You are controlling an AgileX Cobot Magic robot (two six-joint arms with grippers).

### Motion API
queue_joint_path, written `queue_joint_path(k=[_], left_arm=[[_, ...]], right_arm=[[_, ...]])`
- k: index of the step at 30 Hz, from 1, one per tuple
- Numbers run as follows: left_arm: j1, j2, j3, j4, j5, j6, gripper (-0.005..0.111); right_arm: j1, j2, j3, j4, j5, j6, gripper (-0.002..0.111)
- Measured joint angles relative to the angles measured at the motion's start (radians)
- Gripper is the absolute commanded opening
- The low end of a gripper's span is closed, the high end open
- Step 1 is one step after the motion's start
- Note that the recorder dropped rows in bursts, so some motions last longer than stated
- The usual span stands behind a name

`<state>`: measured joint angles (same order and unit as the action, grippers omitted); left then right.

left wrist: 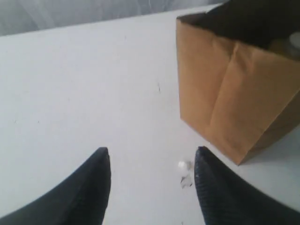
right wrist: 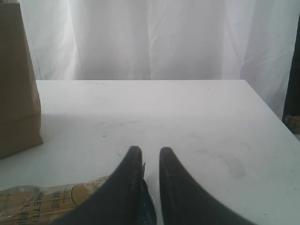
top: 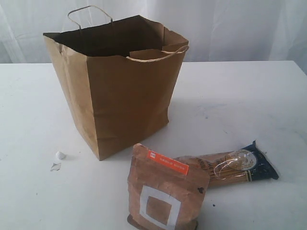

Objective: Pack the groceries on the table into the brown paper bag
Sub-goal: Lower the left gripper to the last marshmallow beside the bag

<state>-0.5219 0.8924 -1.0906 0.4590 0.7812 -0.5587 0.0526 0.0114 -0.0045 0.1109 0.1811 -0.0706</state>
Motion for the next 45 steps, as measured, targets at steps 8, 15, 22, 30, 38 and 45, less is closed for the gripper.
queue_joint_path(k=[8,15,22,30,38,45], left_arm=[[0.000,-0.001,0.146,0.000,0.075,0.000,0.058],[0.000,-0.001,0.311,-0.058,-0.102,-0.076,0.058],[0.000,-0.001,0.455,-0.086,-0.263,-0.091,0.069],[0.000,0.147,0.582,-0.051,-0.611,-0.147,0.085],[0.059,0.325,0.582,-0.051,-0.713,-0.158,0.085],[0.160,0.478,0.497,-0.051,-0.729,-0.139,0.085]], right_arm=[[0.000,0.000,0.000,0.000,0.000,0.000,0.014],[0.000,0.000,0.000,0.000,0.000,0.000,0.014],[0.000,0.000,0.000,0.000,0.000,0.000,0.014],[0.000,0.000,0.000,0.000,0.000,0.000,0.014],[0.000,0.000,0.000,0.000,0.000,0.000,0.014],[0.000,0.000,0.000,0.000,0.000,0.000,0.014]])
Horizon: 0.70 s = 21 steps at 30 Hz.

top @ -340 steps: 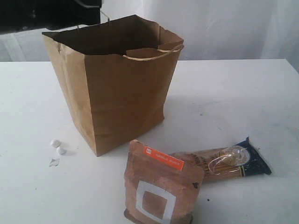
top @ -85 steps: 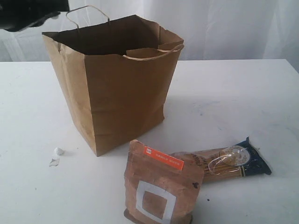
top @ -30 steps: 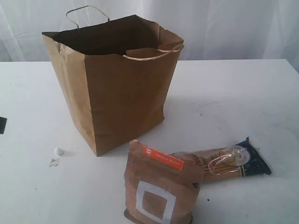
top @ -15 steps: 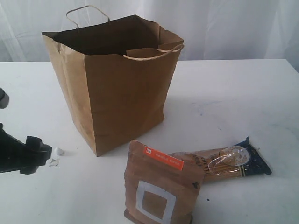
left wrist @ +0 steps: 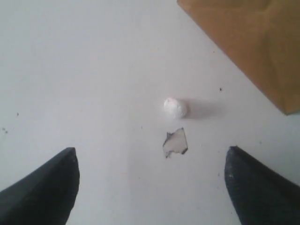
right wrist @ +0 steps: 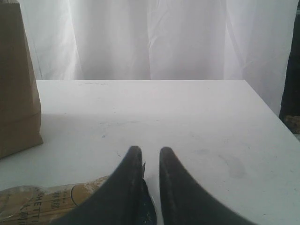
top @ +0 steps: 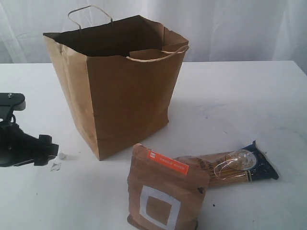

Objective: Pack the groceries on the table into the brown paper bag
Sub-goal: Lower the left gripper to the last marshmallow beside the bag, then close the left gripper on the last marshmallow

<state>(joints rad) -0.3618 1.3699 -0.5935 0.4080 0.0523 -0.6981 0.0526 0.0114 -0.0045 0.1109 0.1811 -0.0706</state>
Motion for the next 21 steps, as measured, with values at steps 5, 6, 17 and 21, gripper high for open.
queue_joint_path(k=[5,6,17,21], left_arm=[[0.000,0.080,-0.066,0.000,0.003,0.031,0.085],[0.000,0.097,-0.073,0.000,0.003,0.038,0.085],[0.000,0.240,-0.087,0.002,-0.037,0.049,0.085],[0.000,0.264,-0.115,0.008,-0.044,0.049,0.085]], right_arm=[[0.000,0.000,0.000,0.000,0.000,0.000,0.014],[0.000,0.000,0.000,0.000,0.000,0.000,0.014],[0.000,0.000,0.000,0.000,0.000,0.000,0.014],[0.000,0.000,0.000,0.000,0.000,0.000,0.014]])
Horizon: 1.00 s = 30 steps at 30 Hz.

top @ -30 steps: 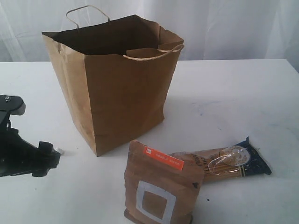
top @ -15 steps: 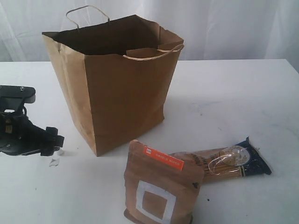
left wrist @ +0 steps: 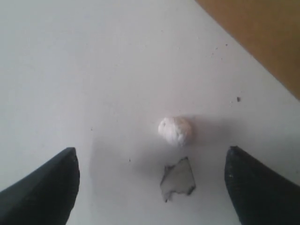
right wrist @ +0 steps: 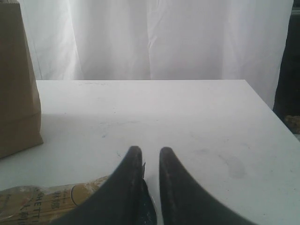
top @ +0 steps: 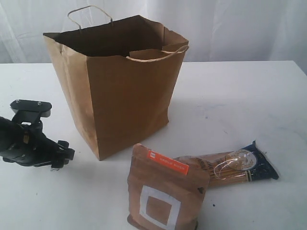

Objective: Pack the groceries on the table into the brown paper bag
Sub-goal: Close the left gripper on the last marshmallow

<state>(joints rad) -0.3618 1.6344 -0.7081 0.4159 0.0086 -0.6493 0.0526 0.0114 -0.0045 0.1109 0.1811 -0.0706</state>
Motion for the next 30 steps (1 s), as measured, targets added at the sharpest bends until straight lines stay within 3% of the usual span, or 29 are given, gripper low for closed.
queue_joint_path(k=[5,12,17,19,27,30], left_arm=[[0.000,0.026,-0.034,0.004,-0.009,0.000,0.084],[0.000,0.063,-0.042,0.004,-0.009,0.002,0.066],[0.000,0.076,-0.042,0.004,-0.017,0.002,0.063],[0.000,0.078,-0.044,0.004,-0.022,0.002,0.057],[0.000,0.080,-0.044,0.004,-0.040,0.000,0.005],[0.000,0.080,-0.044,0.006,-0.062,0.000,0.000]], right_arm=[[0.000,0.000,0.000,0.000,0.000,0.000,0.014],[0.000,0.000,0.000,0.000,0.000,0.000,0.014],[0.000,0.000,0.000,0.000,0.000,0.000,0.014],[0.000,0.000,0.000,0.000,0.000,0.000,0.014],[0.000,0.000,0.000,0.000,0.000,0.000,0.014],[0.000,0.000,0.000,0.000,0.000,0.000,0.014]])
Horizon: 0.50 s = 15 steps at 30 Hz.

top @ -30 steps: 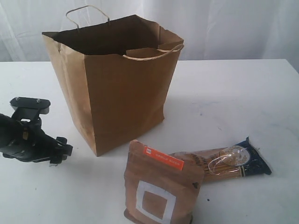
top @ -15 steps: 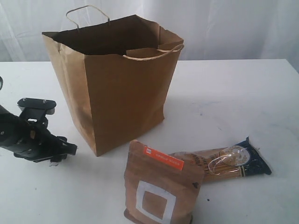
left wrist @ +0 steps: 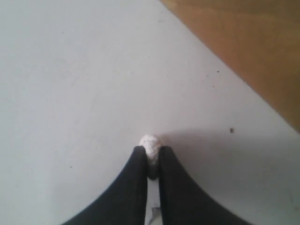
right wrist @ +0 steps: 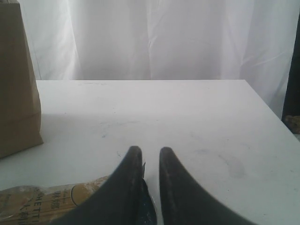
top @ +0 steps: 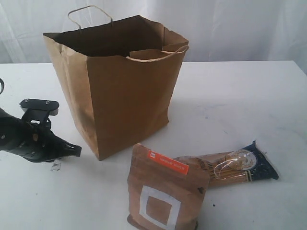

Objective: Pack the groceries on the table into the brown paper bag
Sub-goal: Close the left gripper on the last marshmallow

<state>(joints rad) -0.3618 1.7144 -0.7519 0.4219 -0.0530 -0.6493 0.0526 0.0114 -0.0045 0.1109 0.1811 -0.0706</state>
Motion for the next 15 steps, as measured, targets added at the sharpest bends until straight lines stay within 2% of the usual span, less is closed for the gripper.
queue_joint_path(k=[6,15], left_arm=[[0.000,-0.059,0.000,0.004,0.025,-0.022,0.000],[0.000,-0.412,0.000,0.009,0.198,-0.029,0.000]], right_arm=[[0.000,0.000,0.000,0.000,0.000,0.000,0.014],[0.000,0.000,0.000,0.000,0.000,0.000,0.014]])
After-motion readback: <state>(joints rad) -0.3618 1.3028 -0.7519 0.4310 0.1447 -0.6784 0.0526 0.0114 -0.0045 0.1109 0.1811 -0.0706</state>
